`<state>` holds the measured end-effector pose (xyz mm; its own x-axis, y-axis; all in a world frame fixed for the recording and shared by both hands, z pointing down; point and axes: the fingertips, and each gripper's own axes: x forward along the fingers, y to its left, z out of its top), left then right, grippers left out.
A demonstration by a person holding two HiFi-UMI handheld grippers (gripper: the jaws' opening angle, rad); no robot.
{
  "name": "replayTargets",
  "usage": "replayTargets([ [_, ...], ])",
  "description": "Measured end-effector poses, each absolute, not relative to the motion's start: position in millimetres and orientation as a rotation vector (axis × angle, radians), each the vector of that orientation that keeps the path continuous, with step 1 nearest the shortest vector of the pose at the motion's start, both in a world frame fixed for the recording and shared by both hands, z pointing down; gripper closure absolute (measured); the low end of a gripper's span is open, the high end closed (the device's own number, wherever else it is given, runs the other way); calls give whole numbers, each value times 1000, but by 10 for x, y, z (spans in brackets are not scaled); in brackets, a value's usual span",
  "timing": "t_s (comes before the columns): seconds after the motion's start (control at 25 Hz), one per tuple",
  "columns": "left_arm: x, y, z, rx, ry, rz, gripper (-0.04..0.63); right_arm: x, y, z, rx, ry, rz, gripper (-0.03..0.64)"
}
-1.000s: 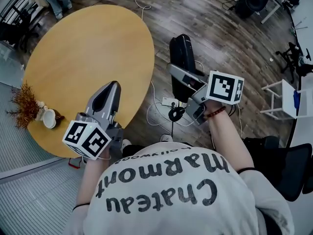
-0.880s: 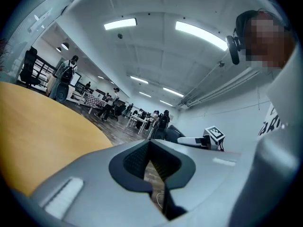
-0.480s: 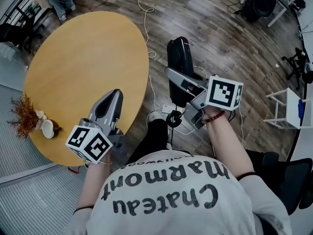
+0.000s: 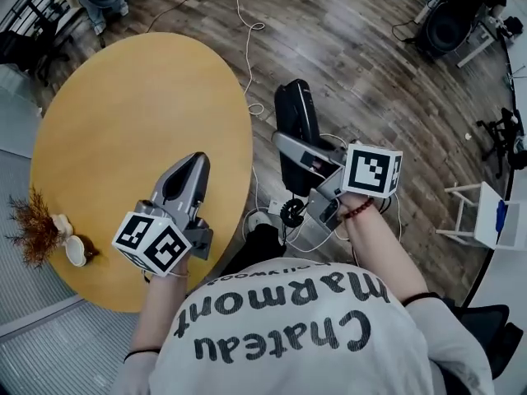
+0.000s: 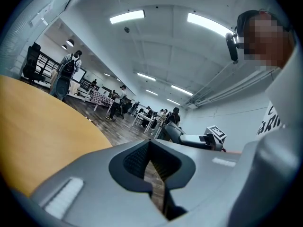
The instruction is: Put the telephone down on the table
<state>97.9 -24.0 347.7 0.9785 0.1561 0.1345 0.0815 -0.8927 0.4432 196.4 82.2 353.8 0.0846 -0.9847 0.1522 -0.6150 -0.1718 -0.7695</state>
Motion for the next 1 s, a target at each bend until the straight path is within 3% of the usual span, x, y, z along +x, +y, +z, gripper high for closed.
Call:
replayTargets([
  [0.76, 1649, -1195, 2596, 2677, -8, 171, 589, 2747, -437, 2787, -1711, 1706, -978, 308],
  [1.0, 1509, -1259, 2590, 2673, -63, 118, 590, 2672, -572, 2755, -1697, 1780, -959, 308],
])
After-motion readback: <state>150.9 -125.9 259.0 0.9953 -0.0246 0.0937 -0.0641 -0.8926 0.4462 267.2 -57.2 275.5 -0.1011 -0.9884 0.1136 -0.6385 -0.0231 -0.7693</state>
